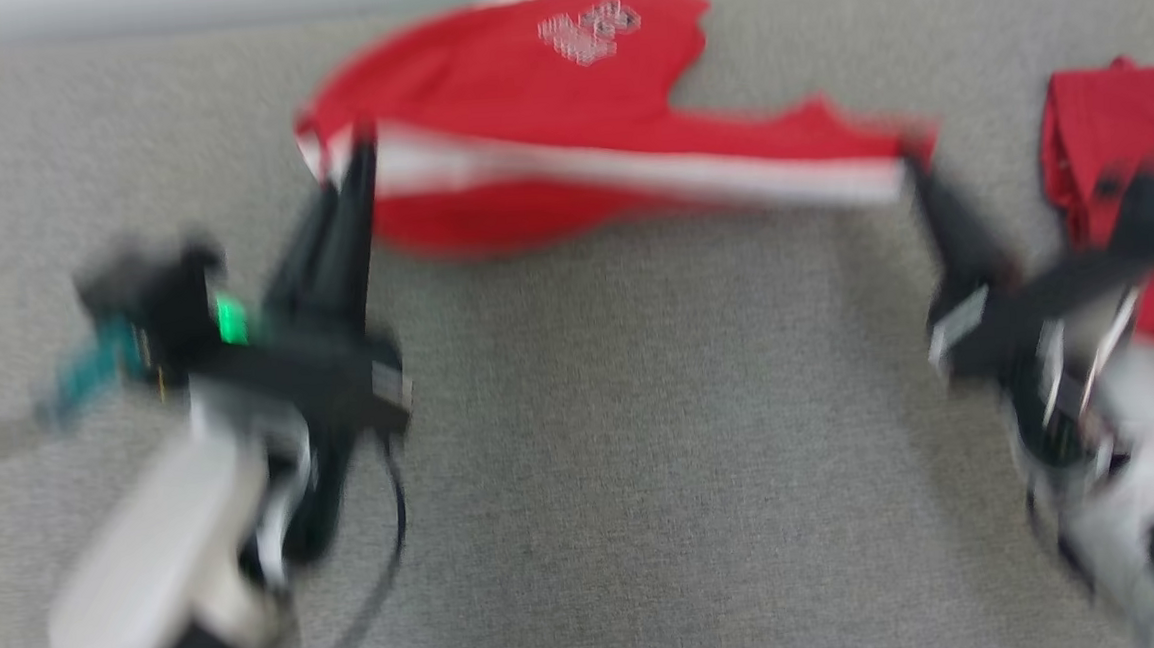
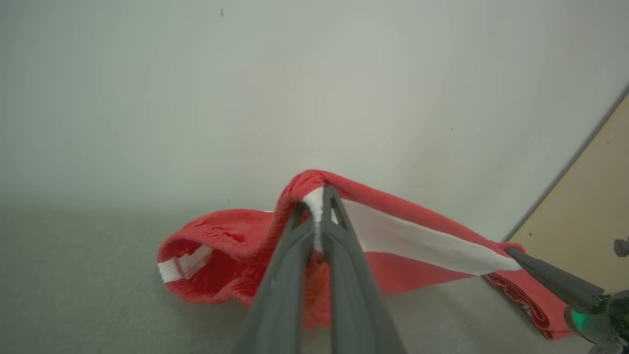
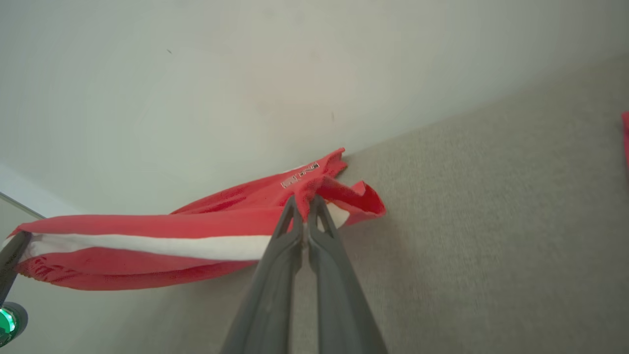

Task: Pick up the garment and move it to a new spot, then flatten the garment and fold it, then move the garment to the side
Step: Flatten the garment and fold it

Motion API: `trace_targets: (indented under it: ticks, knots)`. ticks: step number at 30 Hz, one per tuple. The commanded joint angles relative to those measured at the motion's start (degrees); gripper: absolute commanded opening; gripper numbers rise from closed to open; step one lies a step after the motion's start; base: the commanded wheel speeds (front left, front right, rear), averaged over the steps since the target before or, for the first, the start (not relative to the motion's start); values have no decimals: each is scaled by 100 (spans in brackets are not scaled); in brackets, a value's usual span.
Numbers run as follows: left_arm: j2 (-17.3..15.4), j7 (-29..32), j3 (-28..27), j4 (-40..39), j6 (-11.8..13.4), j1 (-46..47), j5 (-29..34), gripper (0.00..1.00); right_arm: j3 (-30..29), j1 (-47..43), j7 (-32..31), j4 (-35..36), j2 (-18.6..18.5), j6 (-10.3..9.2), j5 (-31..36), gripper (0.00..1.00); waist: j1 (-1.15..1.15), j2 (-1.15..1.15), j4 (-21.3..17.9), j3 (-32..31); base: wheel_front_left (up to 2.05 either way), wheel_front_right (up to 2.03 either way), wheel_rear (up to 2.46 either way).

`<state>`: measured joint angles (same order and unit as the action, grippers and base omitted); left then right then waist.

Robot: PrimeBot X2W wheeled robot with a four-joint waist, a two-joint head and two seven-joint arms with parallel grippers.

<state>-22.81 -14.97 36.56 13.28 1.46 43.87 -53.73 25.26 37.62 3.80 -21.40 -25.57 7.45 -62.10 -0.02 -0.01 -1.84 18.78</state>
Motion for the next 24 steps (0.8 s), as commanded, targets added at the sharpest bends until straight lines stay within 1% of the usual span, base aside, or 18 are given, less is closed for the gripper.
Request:
trace_targets:
  ticks: [1, 3, 7, 9, 12, 14, 15, 18, 21, 24]
  knots:
    - [-48, -16, -101, -196, 56, -447, 49, 0, 41, -405, 42, 158, -49, 6, 9, 0, 2, 1, 4, -375, 0, 0, 0]
    - [-99, -16, -115, -382, 61, -1149, 69, 0, 20, -1009, 92, 341, -44, 6, -24, 0, 2, 1, -23, -497, 0, 0, 0]
    - [-68, -17, -203, -570, 140, -2282, 164, 0, -106, -2089, 75, 649, -54, 6, 6, 0, 2, 1, -26, -699, 0, 0, 0]
    - [32, -18, -288, -606, 159, -2748, 224, 0, -194, -2561, 19, 795, -79, 6, 80, 0, 2, 1, -8, -782, 0, 0, 0]
    - [81, -18, -431, -565, 249, -3324, 503, 0, -349, -3235, -152, 988, -26, 6, 135, 0, 2, 1, 23, -941, 0, 0, 0]
    - [227, -18, -632, -588, 272, -3740, 603, 0, -477, -3693, -294, 1090, 36, 5, 175, 0, 2, 1, 44, -1058, 0, 0, 0]
    - [212, -18, -706, -573, 292, -3918, 731, 0, -513, -3908, -369, 1170, 60, 5, 222, 0, 2, 1, 61, -1112, 0, 0, 0]
    - [283, -19, -901, -610, 380, -4418, 1017, 0, -718, -4512, -609, 1393, 213, 5, 302, 0, 2, 1, 122, -1248, 0, 0, 0]
    - [342, -20, -1156, -637, 337, -4783, 1145, 0, -1024, -4981, -814, 1615, 416, 3, 399, 0, 2, 1, 190, -1319, 0, 0, 0]
    - [403, -20, -1295, -640, 231, -4950, 1313, 0, -1339, -5204, -973, 1878, 655, 3, 596, 0, 2, 1, 236, -1351, 0, 0, 0]
